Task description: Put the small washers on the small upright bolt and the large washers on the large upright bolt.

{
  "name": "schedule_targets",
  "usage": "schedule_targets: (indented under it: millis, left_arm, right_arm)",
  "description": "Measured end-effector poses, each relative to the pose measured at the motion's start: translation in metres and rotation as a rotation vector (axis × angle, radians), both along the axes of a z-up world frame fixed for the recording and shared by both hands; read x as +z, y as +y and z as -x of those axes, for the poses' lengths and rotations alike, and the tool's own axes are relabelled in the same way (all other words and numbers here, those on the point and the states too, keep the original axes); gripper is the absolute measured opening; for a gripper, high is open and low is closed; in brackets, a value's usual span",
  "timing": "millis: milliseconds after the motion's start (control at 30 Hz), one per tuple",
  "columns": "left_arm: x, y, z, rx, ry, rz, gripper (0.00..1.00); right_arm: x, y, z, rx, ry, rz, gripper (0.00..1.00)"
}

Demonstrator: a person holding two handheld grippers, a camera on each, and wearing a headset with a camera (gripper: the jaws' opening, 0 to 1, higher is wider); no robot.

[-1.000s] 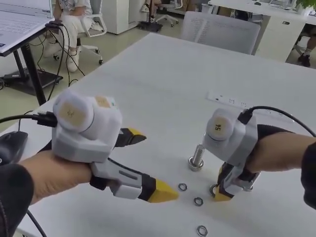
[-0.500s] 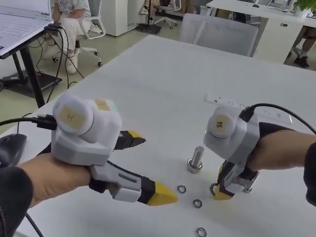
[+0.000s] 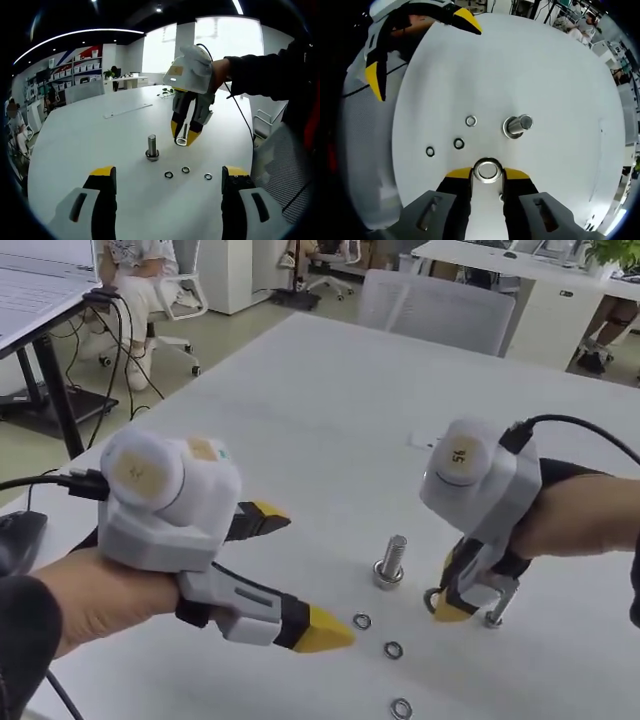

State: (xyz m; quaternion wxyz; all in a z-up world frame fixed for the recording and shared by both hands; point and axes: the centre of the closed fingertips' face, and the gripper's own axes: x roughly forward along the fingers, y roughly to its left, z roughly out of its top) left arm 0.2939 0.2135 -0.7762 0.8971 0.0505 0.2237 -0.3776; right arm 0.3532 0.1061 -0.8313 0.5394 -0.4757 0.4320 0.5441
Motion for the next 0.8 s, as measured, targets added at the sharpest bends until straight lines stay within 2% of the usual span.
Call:
schedule_targets:
  millis: [167, 400, 567, 800]
  left_arm:
    - [0.001, 0.0, 0.0, -0.001, -0.002, 0.001, 0.87]
    - [0.003, -0.001, -0.001, 0.0, -0.009, 0.002, 0.87]
    - [0.003, -0.001, -0.001, 0.001, -0.012, 0.006, 0.87]
    - [0.004, -0.001, -0.001, 0.003, -0.015, 0.009, 0.87]
  right_arm:
    - [0.007, -0.001, -0.002, 0.007, -0.015, 0.006, 0.24]
    - [0.024, 0.001, -0.009, 0.017, -0.049, 0.003, 0.24]
    - [0.036, 0.008, -0.014, 0.032, -0.076, -0.006, 0.24]
    - [0.045, 0.02, -0.019, 0.059, -0.096, -0.009, 0.24]
